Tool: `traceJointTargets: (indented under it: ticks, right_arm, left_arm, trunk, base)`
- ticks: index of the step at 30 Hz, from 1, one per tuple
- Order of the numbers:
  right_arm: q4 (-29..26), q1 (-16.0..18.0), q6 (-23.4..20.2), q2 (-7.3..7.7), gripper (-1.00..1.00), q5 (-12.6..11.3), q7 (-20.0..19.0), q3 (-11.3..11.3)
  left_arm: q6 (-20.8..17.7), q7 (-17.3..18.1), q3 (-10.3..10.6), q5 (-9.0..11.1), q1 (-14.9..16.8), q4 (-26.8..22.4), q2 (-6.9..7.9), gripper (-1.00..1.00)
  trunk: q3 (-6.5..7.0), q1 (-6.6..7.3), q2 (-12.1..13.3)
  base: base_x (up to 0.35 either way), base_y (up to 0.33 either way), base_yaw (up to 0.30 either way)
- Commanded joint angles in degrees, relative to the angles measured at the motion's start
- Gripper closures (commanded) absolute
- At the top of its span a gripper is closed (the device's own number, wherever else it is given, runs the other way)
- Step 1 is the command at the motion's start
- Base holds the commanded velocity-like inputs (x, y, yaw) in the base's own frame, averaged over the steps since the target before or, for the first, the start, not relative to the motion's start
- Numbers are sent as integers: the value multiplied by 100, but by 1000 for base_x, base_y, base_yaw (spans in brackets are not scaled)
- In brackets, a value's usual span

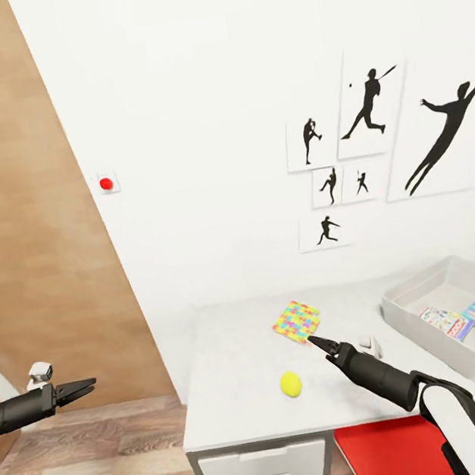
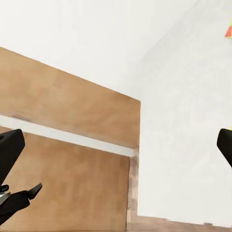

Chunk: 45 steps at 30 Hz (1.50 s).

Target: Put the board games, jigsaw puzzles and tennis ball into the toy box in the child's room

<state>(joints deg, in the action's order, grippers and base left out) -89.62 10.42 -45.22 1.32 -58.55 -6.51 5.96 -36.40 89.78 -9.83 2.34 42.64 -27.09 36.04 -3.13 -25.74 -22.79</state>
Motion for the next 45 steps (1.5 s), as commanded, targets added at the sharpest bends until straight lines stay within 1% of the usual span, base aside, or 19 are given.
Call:
traceJointTargets:
  ticks: [1,6,15,21,31,35,37,39,42,45]
  right_arm:
    - [-2,4,-30,0,-100,28,-37,11]
    - [-2,4,-30,0,-100,28,-61,18]
    - [2,4,-30,1,-100,24,-81,21]
    - [5,4,-30,8,-100,27,-98,27]
    - [-2,4,-16,7,-100,42,-86,17]
    - [3,4,-13,2,-100,94,-59,15]
    - [68,-17,53,-64,-100,110,-71,81]
    - [113,-13,91,-126,-100,111,-74,139]
    - [116,-4,60,-130,-100,113,-79,142]
    - [185,-4,147,-110,-100,107,-85,212]
  left_arm:
    - [-60,22,-1,-6,8,2,-1,-100]
    - [-65,22,-1,-6,8,2,-1,-100]
    - [-60,22,-1,-6,8,2,-1,-100]
    - [-58,22,-1,-6,8,2,-1,-100]
    - [-51,22,-1,-6,8,2,-3,-100]
    - [-51,22,-1,-6,8,2,-2,-100]
    - [-117,22,-19,57,73,-16,-68,-100]
    - [-138,22,-19,57,87,-11,-133,-100]
    - [-150,22,-19,57,91,-2,-230,-100]
    - [-155,22,-30,56,100,1,-300,-100]
  trunk:
    - [-14,-5,-13]
    - [-18,-5,-13]
    - [-18,-5,-13]
    - [-18,-5,-13]
    - [-18,-5,-13]
    - [-18,-5,-13]
    - [-18,-5,-13]
    - [-18,-5,-13]
    - [-18,-5,-13]
    - [-18,-5,-13]
  base:
    - [106,7,279]
    - [187,117,128]
    - [182,75,13]
    - [232,129,-58]
    - [168,45,-34]
    - [74,26,-2]
    - [0,0,0]
    - [0,0,0]
    - [0,0,0]
    - [0,0,0]
